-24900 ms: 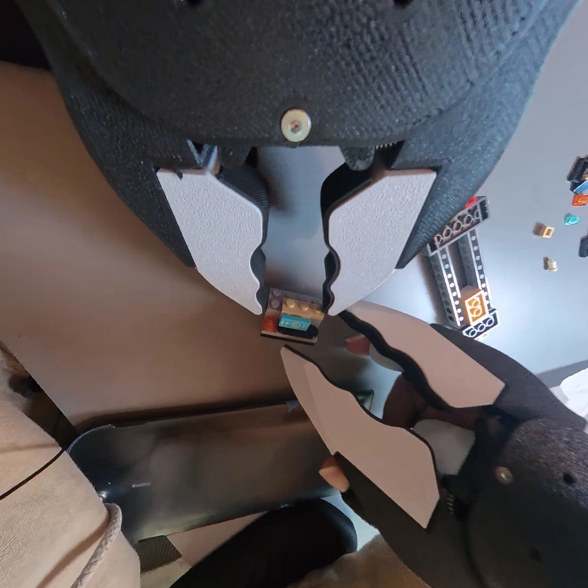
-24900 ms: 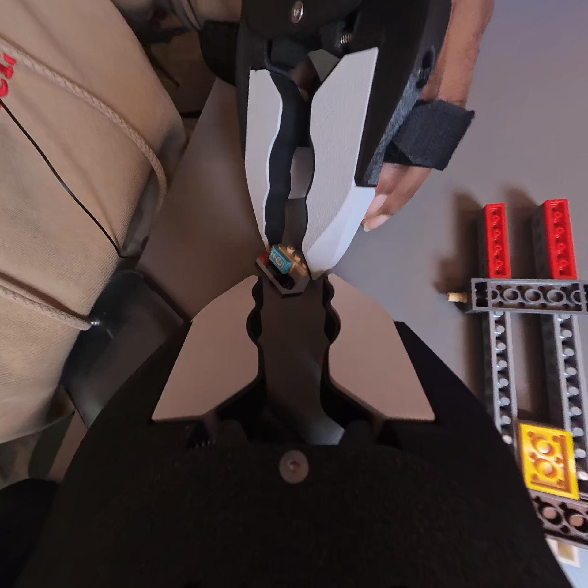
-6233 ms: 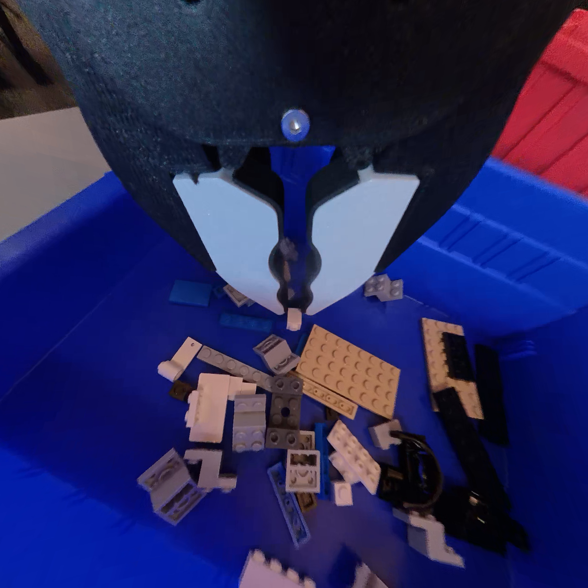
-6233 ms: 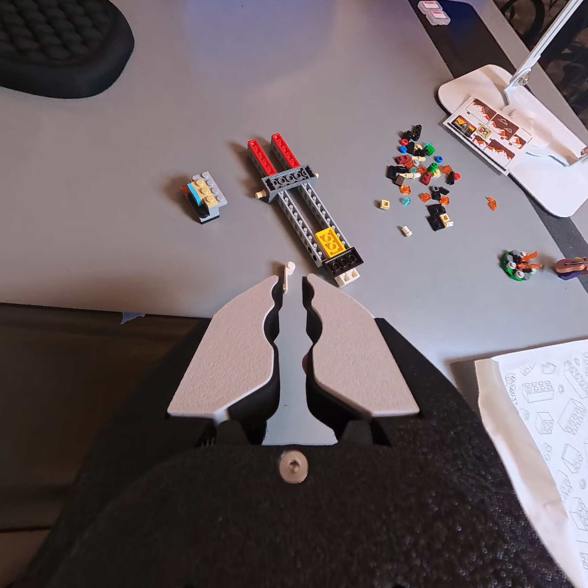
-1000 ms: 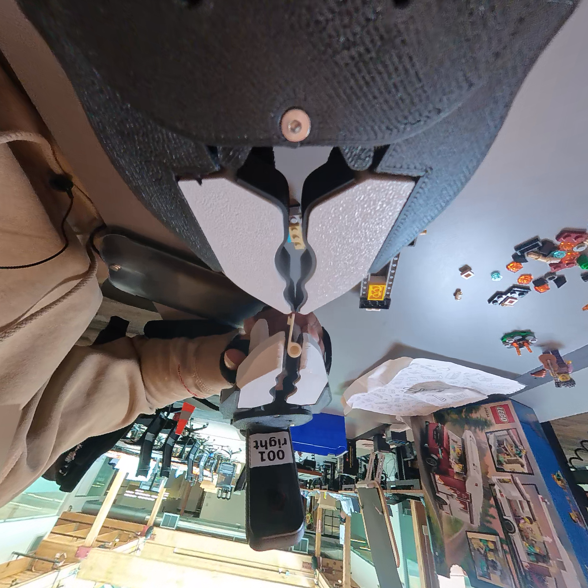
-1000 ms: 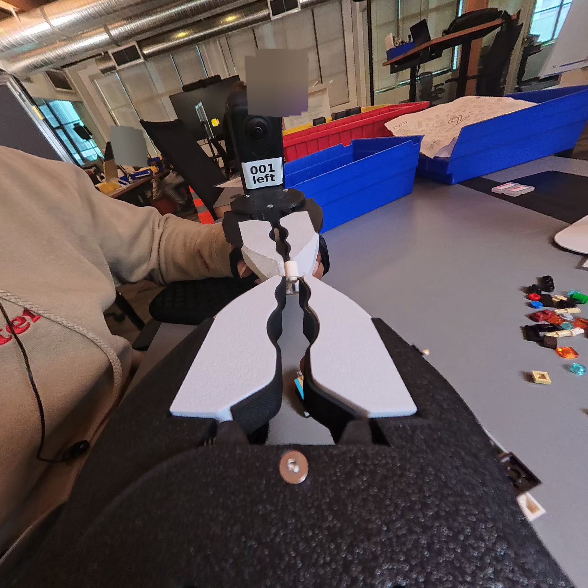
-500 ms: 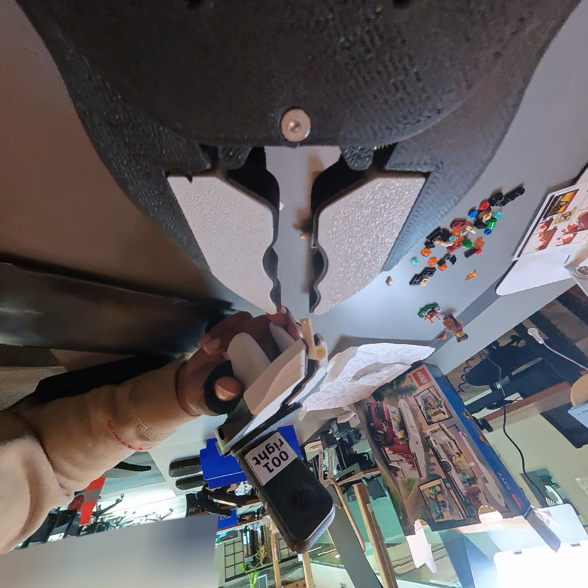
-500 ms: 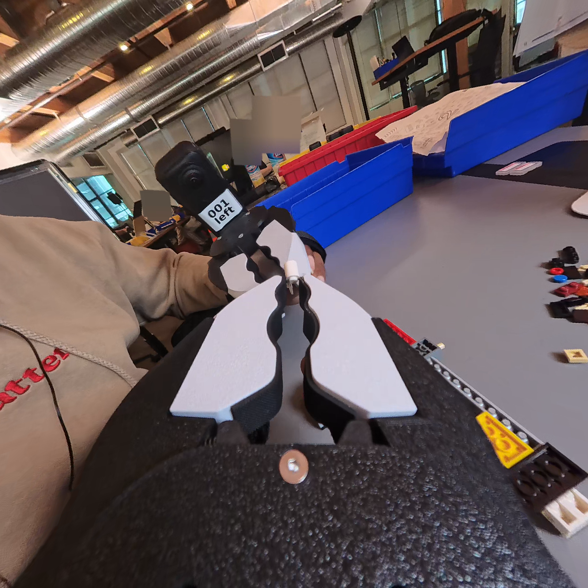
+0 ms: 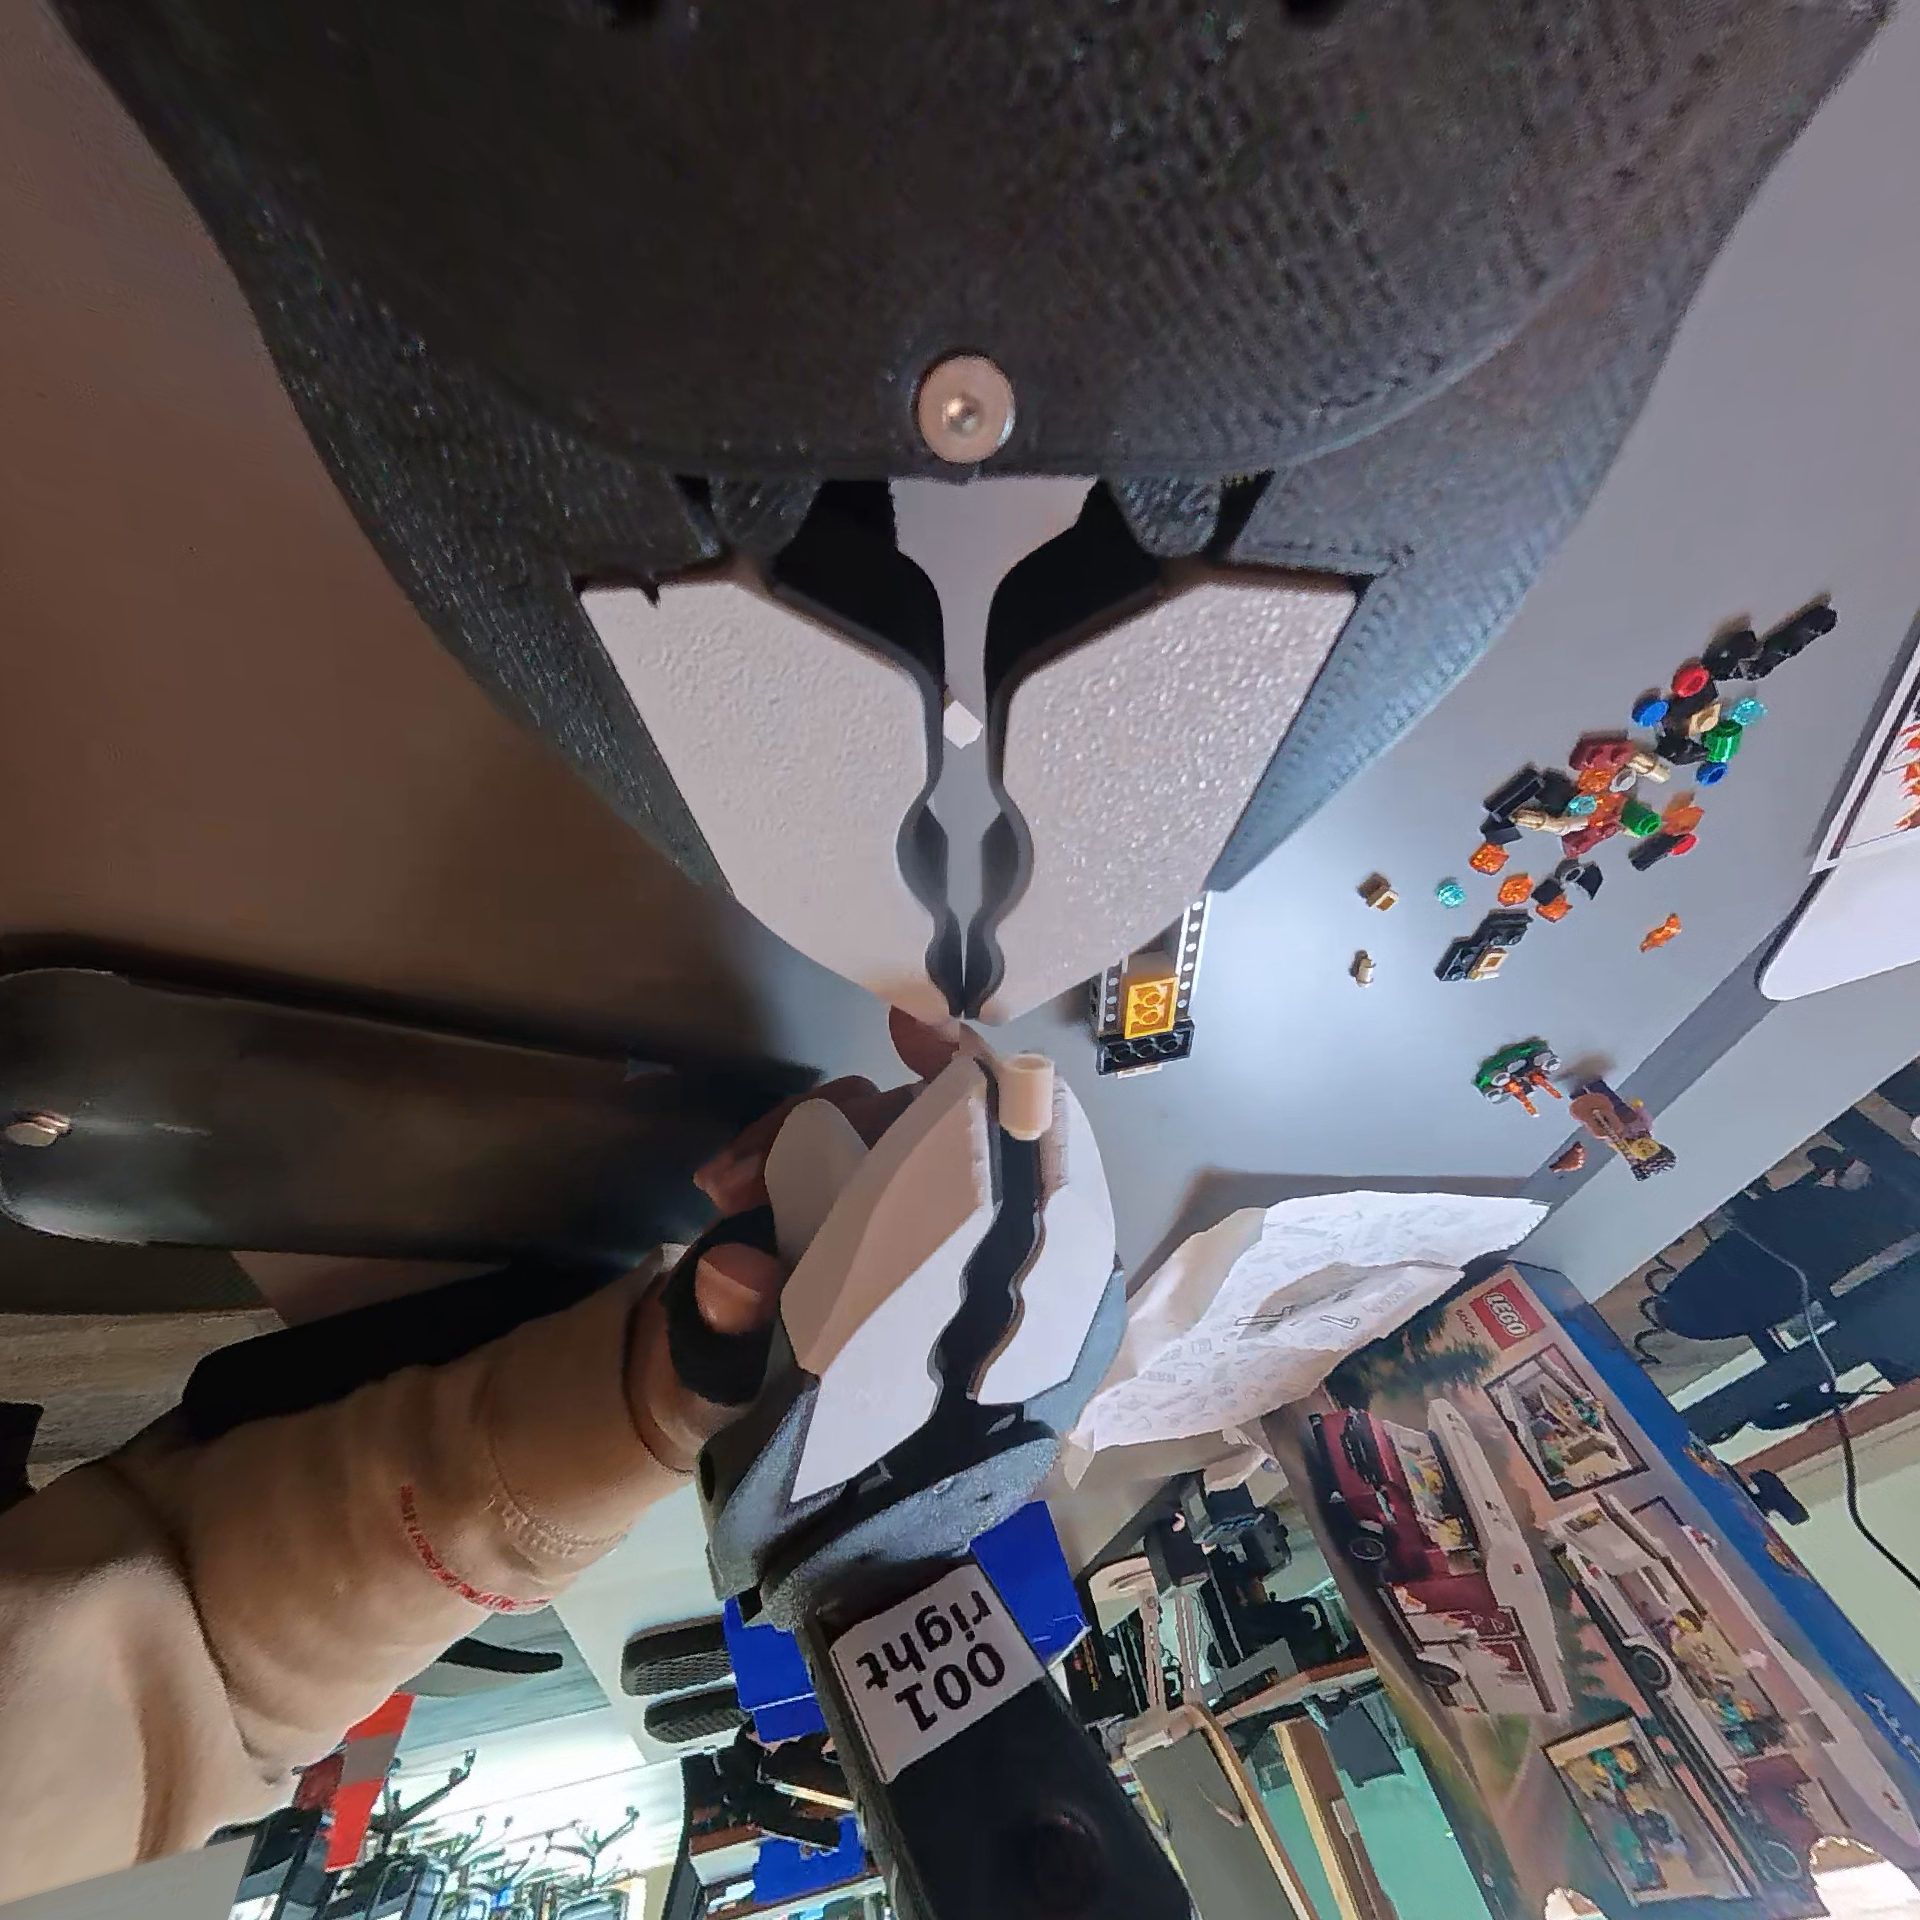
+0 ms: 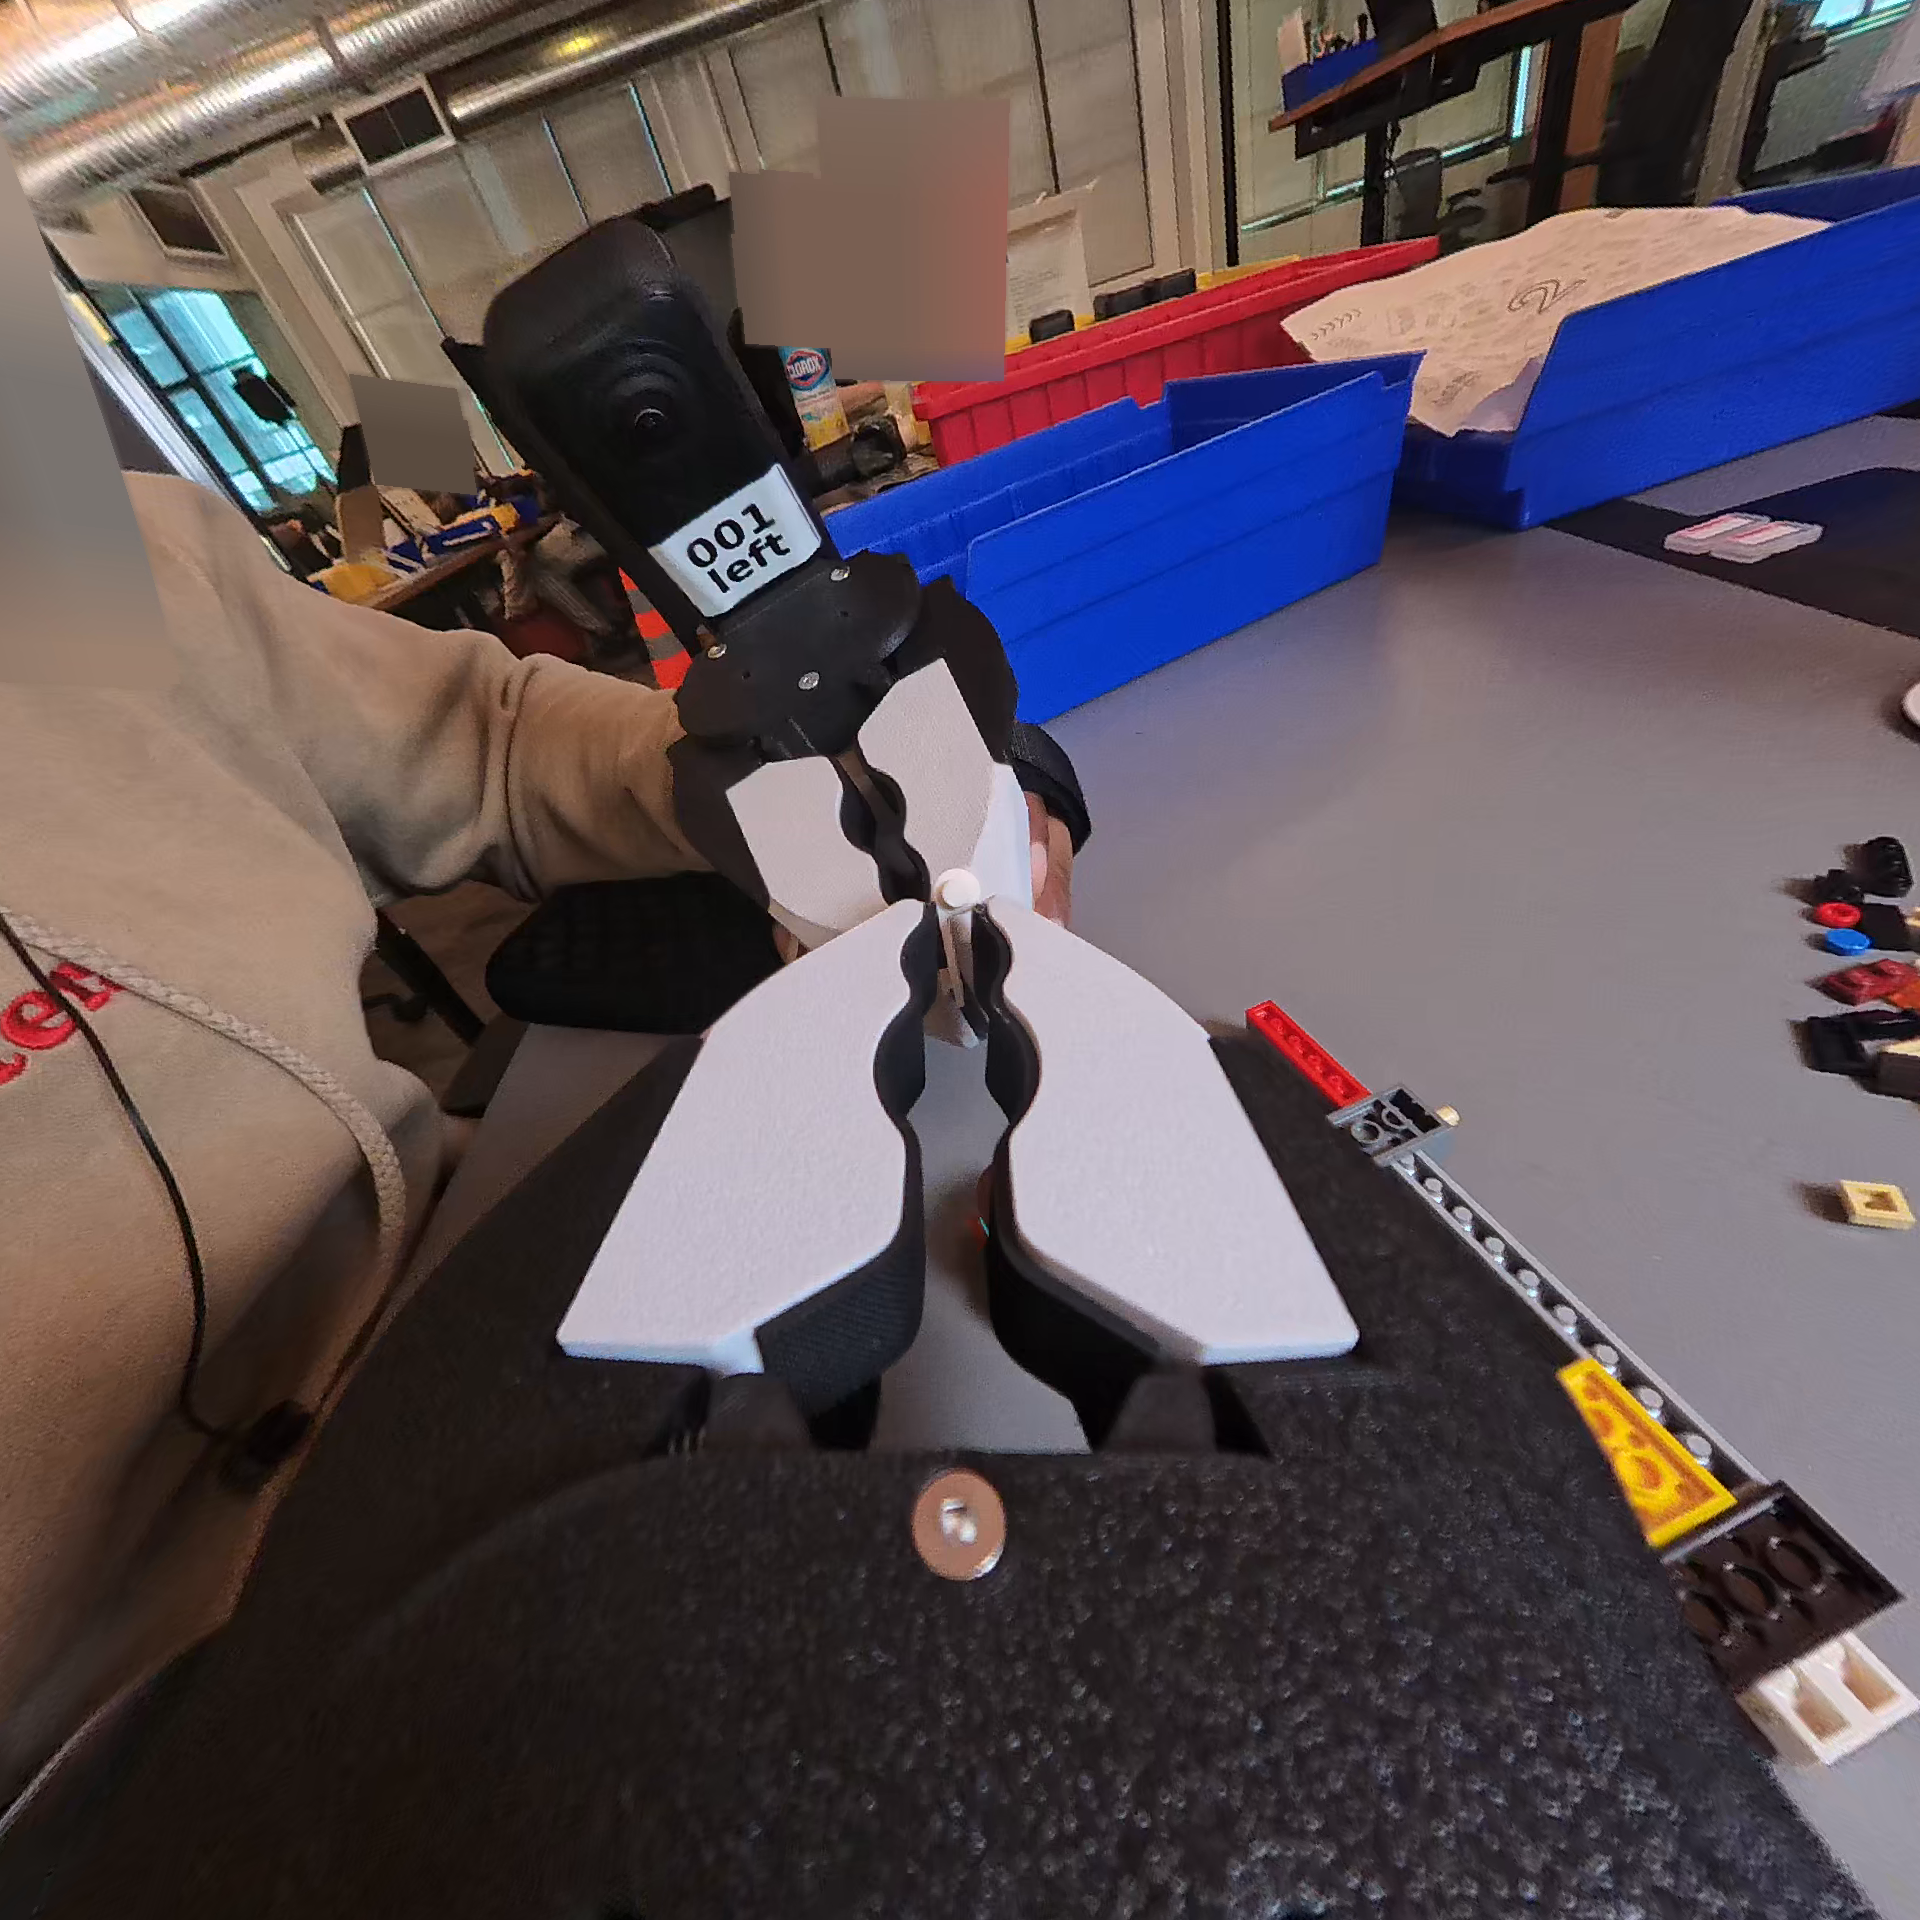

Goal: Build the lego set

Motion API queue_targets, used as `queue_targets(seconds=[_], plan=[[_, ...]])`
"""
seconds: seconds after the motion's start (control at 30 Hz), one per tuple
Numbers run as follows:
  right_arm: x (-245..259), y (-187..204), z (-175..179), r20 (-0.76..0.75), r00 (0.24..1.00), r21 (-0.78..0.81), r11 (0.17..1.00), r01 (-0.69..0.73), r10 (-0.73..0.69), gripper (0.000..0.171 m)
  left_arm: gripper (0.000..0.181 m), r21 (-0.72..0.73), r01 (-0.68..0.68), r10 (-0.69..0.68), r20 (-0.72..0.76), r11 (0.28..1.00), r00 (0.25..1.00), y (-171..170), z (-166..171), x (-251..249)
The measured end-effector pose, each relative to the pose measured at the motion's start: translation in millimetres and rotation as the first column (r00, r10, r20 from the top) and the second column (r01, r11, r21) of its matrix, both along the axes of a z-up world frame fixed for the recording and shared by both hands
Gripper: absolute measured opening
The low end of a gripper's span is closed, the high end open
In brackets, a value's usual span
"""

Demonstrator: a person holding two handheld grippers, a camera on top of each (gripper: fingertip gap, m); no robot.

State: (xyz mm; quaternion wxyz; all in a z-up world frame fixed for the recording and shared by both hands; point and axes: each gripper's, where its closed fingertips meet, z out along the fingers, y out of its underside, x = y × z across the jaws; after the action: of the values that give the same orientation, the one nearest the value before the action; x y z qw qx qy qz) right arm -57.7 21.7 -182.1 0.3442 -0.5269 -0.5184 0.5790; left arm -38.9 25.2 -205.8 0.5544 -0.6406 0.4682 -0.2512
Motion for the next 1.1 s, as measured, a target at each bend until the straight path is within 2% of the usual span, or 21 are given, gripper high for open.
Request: queue_targets(seconds=[0.13,0.23,0.3,0.33,0.4,0.43,0.53,0.6,0.7,0.87,0.97,1.1], plan=[[5.4,10.4,5.5,0.014,0.999,0.048,0.998,0.03,-0.03,0.006,0.018,0.096,-0.094,0.096,-0.021,0.991,0.995,10.9,19.6,-18.0],[20.4,27.1,-0.9,0.158,0.985,0.239,0.971,0.034,-0.073,0.006,0.015,0.217,-0.262,0.257,0.049,0.94,0.965,17.0,79.8,-70.3],[38.1,41.0,-8.5,0.275,0.952,0.371,0.929,0.022,-0.133,0.006,0.011,0.24,-0.423,0.422,0.059,0.874,0.905,17.8,112.2,-133.5],[48.0,46.8,-13.2,0.332,0.93,0.41,0.912,0.009,-0.159,0.006,0.009,0.217,-0.504,0.512,0.019,0.836,0.859,16.8,117.4,-171.2],[65.5,55.2,-20.5,0.402,0.893,0.45,0.893,-0.003,-0.2,0.006,0.009,0.151,-0.652,0.668,-0.114,0.743,0.735,8.4,111.4,-251.0],[72.0,56.7,-23.1,0.421,0.884,0.451,0.892,-0.008,-0.205,0.006,0.008,0.089,-0.689,0.69,-0.2,0.72,0.695,-0.1,99.4,-282.4],[79.3,58.7,-25.7,0.428,0.881,0.43,0.903,-0.002,-0.201,0.006,0.011,-0.154,-0.696,0.578,-0.448,0.701,0.682,-26.8,37.6,-337.1],[77.4,59.0,-27.0,0.433,0.879,0.418,0.908,0.002,-0.201,0.006,0.015,-0.231,-0.718,0.474,-0.613,0.657,0.632,-41.2,-8.9,-364.0],[73.1,54.9,-30.4,0.444,0.873,0.44,0.898,-0.017,-0.201,0.006,0.017,-0.299,-0.705,0.339,-0.714,0.643,0.613,-54.7,-49.6,-376.5],[70.4,52.6,-33.7,0.45,0.869,0.445,0.895,-0.019,-0.205,0.006,0.023,-0.321,-0.684,0.227,-0.78,0.655,0.583,-62.0,-71.2,-381.4],[70.1,53.7,-33.2,0.439,0.876,0.426,0.905,-0.006,-0.201,0.006,0.026,-0.318,-0.684,0.223,-0.784,0.656,0.579,-58.9,-74.9,-382.5],[69.7,52.8,-35.1,0.439,0.877,0.417,0.909,-0.005,-0.196,0.006,0.02,-0.332,-0.687,0.235,-0.77,0.646,0.593,-54.6,-76.2,-381.7]])
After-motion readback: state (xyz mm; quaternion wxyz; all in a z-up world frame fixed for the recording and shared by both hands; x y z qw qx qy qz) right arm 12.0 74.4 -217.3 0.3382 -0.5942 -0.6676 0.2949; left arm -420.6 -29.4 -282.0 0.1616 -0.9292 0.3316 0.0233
